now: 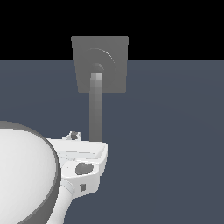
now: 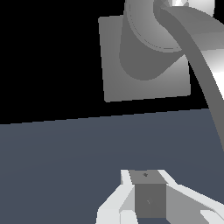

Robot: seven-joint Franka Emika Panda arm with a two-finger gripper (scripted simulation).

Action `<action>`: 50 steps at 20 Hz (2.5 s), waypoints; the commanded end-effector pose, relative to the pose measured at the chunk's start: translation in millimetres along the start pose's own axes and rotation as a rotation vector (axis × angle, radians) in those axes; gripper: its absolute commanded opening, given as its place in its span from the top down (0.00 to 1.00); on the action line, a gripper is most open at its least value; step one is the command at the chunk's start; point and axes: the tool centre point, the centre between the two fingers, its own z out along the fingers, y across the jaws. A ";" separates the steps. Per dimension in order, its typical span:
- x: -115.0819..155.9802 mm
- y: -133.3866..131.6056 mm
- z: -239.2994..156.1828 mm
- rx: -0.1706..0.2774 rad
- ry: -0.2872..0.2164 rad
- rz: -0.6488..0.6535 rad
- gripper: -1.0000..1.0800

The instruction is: Turn on the faucet by rotating a designated handle.

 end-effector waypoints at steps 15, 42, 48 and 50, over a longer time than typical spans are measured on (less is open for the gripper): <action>-2.5 36.0 -2.8 -0.008 -0.020 -0.040 1.00; 8.3 132.3 -3.5 -0.008 -0.021 -0.041 1.00; 12.2 136.0 -9.1 -0.004 -0.038 -0.037 1.00; 17.7 141.4 -8.6 -0.004 -0.037 -0.037 1.00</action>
